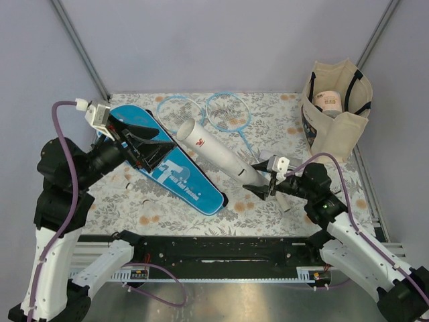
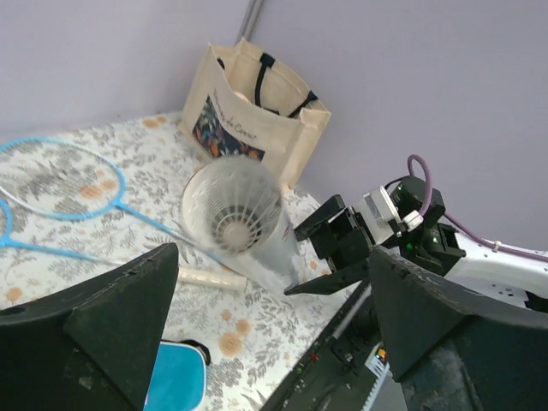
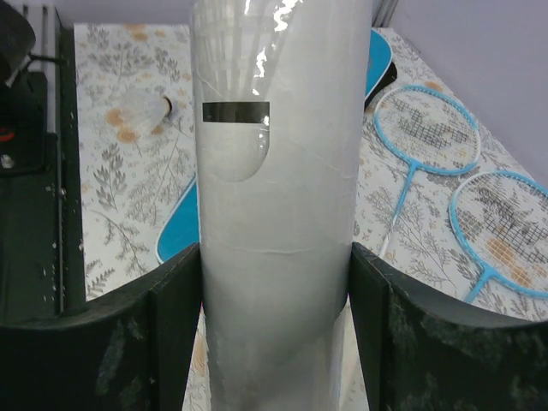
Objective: Pack up the badminton gear
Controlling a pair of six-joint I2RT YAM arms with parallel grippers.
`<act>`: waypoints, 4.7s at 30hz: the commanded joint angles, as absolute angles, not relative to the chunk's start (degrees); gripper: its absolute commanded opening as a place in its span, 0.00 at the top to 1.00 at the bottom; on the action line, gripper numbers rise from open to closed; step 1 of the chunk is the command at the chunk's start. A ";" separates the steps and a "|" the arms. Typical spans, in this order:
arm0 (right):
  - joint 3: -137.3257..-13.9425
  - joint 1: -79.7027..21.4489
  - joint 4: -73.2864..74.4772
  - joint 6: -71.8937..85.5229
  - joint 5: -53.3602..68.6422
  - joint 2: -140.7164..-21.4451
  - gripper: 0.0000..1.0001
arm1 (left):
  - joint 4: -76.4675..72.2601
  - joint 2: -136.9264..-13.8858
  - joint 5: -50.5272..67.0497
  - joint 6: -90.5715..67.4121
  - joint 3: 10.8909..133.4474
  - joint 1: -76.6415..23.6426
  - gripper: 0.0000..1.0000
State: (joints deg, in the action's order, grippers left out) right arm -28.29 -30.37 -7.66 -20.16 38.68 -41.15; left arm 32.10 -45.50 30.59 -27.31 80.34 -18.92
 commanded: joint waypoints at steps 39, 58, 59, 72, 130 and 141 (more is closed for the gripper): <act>-22.50 -45.53 -54.58 36.65 6.95 -57.57 0.45 | -23.19 -71.54 26.62 -42.36 55.99 -34.89 0.14; -21.09 -45.62 -39.84 37.10 -2.46 -48.35 0.18 | -17.93 -69.44 30.93 -41.04 55.99 -31.65 0.50; -21.44 -45.53 -37.99 36.74 -3.16 -47.64 0.17 | -17.76 -69.35 31.55 -41.22 55.99 -30.77 0.51; -28.82 -45.35 -3.55 33.68 -40.92 -40.77 0.30 | 11.67 -60.21 26.46 -24.01 62.40 -27.33 0.52; -59.60 -6.06 46.69 33.34 -49.17 -80.69 0.32 | 19.95 -38.58 23.73 -16.52 48.51 -30.41 0.47; -60.46 -8.96 46.22 -4.64 -22.06 -78.91 0.30 | 19.95 -35.25 22.24 -16.17 47.55 -31.20 0.47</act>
